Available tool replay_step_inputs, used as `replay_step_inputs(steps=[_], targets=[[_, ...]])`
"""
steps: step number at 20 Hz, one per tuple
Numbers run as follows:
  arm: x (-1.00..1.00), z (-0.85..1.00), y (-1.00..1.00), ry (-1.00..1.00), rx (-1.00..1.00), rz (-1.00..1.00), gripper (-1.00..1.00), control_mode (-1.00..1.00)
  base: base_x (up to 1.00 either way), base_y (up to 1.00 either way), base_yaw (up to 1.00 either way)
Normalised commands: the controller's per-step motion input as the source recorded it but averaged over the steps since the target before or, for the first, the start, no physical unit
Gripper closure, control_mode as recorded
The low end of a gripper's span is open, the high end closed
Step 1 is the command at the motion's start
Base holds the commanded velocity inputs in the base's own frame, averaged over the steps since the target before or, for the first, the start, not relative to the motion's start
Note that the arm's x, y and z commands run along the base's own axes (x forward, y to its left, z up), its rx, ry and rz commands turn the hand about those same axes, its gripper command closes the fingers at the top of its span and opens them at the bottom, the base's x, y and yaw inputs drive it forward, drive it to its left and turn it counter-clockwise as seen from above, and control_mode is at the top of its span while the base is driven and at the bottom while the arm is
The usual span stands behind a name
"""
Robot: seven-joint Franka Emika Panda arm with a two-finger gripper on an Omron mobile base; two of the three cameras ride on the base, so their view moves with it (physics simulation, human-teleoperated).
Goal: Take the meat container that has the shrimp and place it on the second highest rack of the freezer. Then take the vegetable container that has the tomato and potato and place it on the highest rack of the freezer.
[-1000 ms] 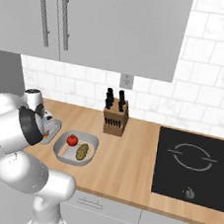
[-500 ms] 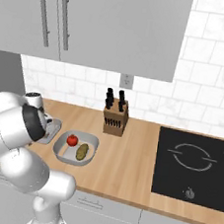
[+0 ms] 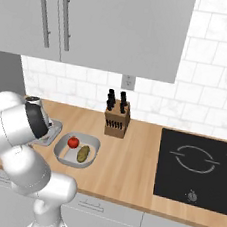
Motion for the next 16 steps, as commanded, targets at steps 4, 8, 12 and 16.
replay_step_inputs(steps=[4, 8, 12, 16], targets=[[0.00, 0.00, 0.00, 0.00, 0.00, 0.00, 1.00, -1.00, 0.00, 0.00, 0.00], [0.00, -0.01, 0.00, 0.00, 0.00, 0.00, 1.00, -1.00, 0.00, 0.00, 0.00], [0.00, 0.00, 0.00, 0.00, 0.00, 0.00, 1.00, -1.00, 0.00, 0.00, 0.00], [-0.06, 0.47, 0.00, 0.00, 0.00, 0.00, 1.00, -1.00, 0.00, 0.00, 0.00]])
